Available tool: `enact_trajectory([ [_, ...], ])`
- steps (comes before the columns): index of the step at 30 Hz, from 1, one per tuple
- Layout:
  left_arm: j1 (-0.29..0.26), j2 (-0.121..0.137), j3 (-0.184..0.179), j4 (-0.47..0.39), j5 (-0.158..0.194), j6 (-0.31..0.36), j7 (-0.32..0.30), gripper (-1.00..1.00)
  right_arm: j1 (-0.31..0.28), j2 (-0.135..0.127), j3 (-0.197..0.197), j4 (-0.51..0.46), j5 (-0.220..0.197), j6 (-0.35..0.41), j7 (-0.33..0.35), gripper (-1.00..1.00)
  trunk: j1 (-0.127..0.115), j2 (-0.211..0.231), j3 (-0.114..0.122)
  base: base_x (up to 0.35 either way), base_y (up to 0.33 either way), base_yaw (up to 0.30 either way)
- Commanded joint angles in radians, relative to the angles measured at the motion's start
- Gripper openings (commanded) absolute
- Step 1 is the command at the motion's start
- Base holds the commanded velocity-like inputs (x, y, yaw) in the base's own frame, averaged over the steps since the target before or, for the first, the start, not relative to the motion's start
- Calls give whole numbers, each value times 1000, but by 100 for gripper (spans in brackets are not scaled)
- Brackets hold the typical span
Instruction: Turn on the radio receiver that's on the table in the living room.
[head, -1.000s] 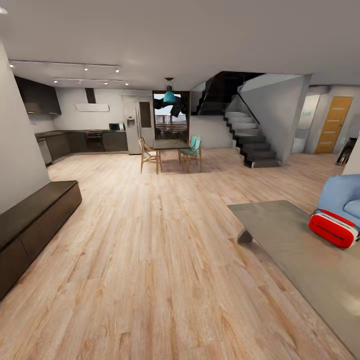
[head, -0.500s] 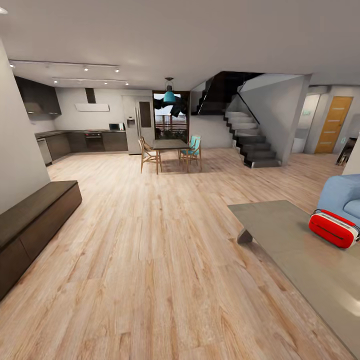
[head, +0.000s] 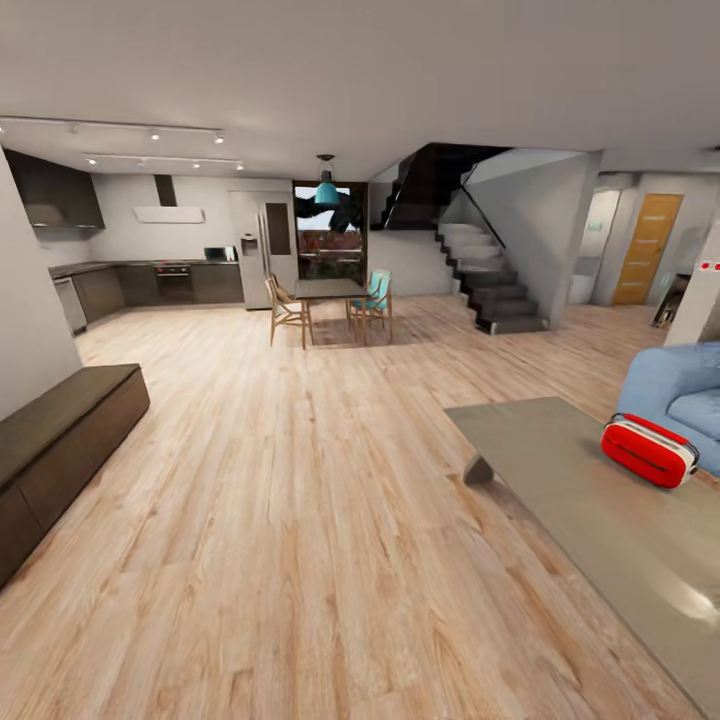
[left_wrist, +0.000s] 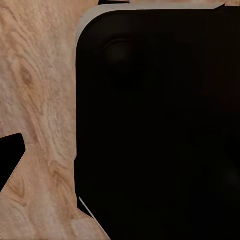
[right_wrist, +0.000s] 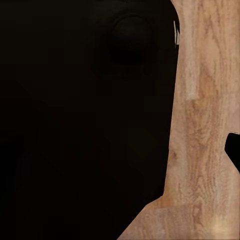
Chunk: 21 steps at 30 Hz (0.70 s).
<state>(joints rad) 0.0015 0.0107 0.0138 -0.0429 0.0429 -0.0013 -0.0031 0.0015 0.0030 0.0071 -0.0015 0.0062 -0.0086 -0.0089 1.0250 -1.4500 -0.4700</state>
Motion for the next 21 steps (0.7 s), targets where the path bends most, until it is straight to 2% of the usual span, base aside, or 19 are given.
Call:
enact_trajectory([
  [1,0,0,0,0,0,0,0,100,0,0,0,0,0,0,0,100,0,0,0,0,0,-255],
  [21,0,0,0,0,0,0,0,100,0,0,1,0,0,1,0,100,0,0,0,0,0,-280],
])
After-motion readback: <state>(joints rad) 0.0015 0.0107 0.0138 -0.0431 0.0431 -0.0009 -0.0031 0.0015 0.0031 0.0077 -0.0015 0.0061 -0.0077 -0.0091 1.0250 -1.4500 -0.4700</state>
